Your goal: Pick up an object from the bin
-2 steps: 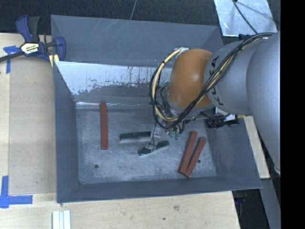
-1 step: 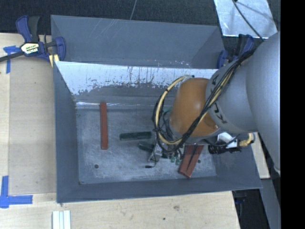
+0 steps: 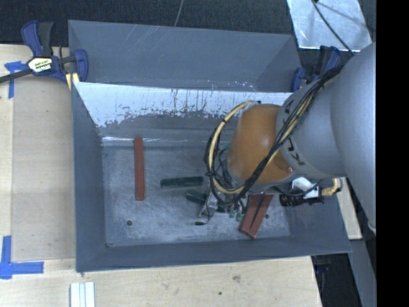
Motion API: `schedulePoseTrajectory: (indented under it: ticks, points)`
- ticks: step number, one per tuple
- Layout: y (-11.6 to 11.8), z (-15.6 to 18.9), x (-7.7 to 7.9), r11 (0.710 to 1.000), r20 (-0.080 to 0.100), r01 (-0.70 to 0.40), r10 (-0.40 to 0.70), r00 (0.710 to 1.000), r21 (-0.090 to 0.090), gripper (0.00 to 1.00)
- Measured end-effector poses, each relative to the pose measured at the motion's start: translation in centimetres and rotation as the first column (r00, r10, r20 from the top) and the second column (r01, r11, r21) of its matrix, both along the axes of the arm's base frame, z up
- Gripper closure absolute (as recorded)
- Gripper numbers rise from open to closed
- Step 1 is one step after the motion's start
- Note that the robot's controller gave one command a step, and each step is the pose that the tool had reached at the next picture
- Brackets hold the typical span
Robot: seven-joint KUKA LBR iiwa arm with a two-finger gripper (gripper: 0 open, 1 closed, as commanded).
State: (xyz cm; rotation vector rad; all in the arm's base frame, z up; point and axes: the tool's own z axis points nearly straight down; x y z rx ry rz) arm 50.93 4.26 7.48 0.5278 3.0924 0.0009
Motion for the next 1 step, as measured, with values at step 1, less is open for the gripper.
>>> schedulePoseTrajectory:
  ticks: [1]
  points:
    - [0.49,11.88,1.03,0.999,-0.003,-0.051,0.051,0.999,0.0,1.0]
